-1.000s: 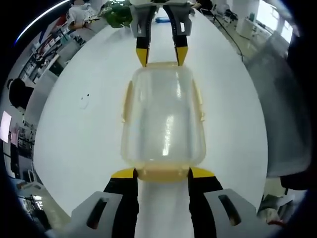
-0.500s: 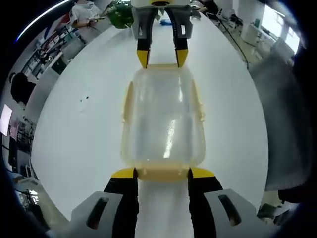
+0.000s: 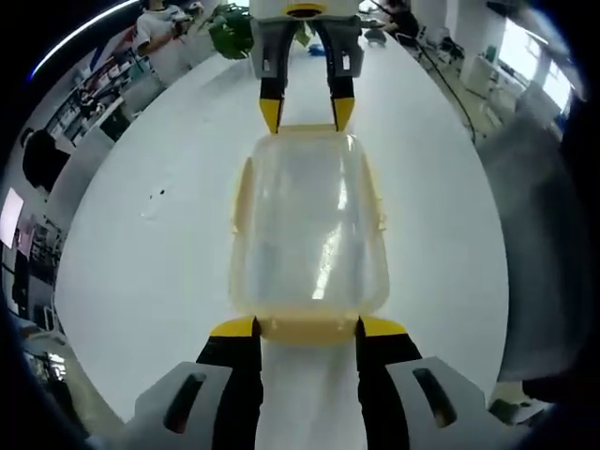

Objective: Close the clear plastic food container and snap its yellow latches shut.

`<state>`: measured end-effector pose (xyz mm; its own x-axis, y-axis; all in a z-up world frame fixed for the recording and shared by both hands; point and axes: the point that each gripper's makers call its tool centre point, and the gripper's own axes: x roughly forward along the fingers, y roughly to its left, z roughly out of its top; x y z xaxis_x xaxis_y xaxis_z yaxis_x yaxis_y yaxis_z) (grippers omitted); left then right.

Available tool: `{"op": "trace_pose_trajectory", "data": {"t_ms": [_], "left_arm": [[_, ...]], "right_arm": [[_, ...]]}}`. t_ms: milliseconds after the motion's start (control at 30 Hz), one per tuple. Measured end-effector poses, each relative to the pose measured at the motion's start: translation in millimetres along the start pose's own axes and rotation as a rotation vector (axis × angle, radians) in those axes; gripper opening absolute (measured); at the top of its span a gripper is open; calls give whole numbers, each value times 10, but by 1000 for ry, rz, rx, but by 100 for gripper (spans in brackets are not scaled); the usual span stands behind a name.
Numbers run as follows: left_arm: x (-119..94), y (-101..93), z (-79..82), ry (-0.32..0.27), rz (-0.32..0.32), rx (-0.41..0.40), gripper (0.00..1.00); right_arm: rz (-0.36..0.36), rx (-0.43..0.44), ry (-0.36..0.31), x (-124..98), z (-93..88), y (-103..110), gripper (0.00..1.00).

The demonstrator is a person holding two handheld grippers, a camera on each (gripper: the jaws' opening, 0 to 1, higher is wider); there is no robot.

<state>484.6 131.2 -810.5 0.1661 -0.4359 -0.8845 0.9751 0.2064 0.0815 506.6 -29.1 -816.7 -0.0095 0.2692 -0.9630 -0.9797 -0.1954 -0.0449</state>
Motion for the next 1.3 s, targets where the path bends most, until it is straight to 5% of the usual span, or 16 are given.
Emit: {"op": "trace_pose_trajectory", "data": {"t_ms": [1300], "left_arm": [[307,-100,480,-87,-8,-37,36]], "right_arm": [[1,-33,150,-79,-578,43,36]]}}
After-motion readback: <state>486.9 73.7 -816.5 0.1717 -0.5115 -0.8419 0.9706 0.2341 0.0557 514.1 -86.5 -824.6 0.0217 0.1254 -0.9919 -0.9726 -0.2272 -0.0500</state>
